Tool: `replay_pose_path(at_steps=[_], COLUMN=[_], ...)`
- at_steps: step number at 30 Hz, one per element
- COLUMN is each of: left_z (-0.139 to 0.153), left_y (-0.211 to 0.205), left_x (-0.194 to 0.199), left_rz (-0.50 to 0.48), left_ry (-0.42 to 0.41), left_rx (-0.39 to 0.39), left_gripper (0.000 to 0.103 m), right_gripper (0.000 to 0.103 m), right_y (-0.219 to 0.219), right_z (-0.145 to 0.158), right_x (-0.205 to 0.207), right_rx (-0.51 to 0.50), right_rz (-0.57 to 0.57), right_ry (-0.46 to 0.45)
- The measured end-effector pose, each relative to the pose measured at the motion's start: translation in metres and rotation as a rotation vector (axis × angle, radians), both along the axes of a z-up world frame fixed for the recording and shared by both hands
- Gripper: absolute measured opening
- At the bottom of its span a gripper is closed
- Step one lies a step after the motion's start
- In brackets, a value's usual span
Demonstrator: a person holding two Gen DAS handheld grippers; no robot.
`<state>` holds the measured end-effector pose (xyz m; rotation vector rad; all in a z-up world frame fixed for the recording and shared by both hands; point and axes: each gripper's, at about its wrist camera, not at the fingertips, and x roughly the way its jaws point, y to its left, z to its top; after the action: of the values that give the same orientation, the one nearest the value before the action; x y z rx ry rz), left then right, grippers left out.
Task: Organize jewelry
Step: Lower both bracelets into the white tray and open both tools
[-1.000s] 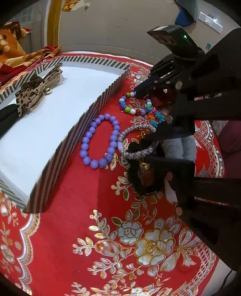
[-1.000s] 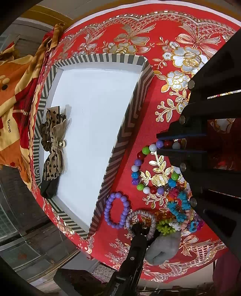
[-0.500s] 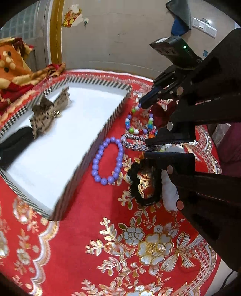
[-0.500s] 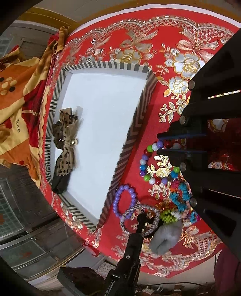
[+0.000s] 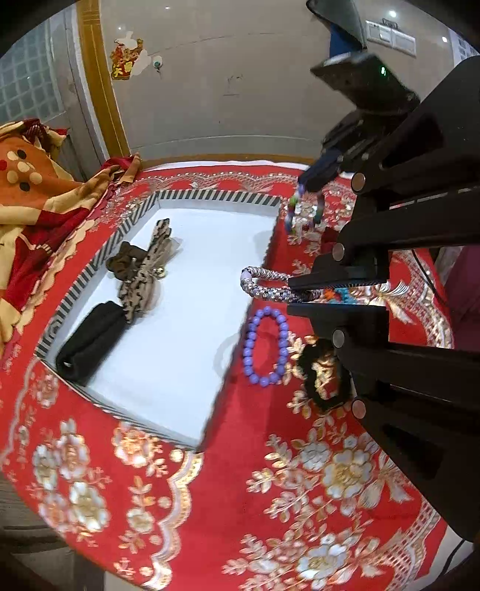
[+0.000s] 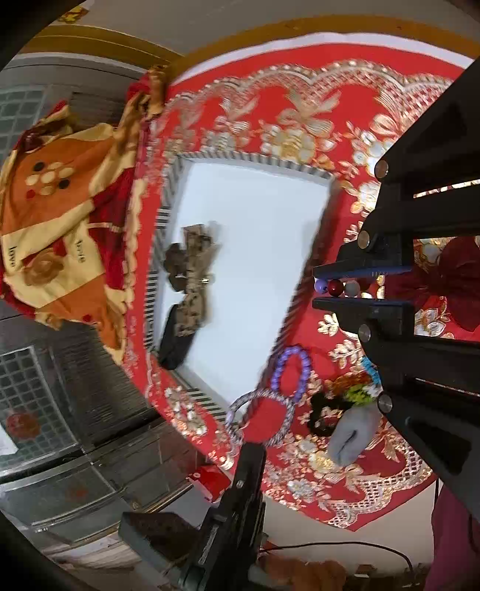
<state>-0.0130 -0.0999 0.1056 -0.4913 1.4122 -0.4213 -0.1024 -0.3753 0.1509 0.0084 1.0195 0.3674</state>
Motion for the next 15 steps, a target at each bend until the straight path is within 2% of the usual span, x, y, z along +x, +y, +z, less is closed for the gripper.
replay_pose_path(at_steps=[4, 8, 15], left_z=[0.005, 0.009, -0.002], left_y=[-0.003, -0.006, -0.019], left_x=[0.014, 0.032, 0.063], left_rz=[-0.002, -0.005, -0.016], left_ry=[-0.038, -0.100, -0.154], left_rx=[0.030, 0.110, 0.230], left_gripper=[0.005, 0.005, 0.005], right_gripper=[0.009, 0.009, 0.009], right_y=[-0.002, 0.002, 0.019], right_z=[0.018, 0.030, 0.024], right_x=[0.010, 0.029, 0.074], right_rx=[0.001, -0.002, 0.011], right_rz=[-0.005, 0.007, 0.030], right_ry=[-0.033, -0.061, -0.049])
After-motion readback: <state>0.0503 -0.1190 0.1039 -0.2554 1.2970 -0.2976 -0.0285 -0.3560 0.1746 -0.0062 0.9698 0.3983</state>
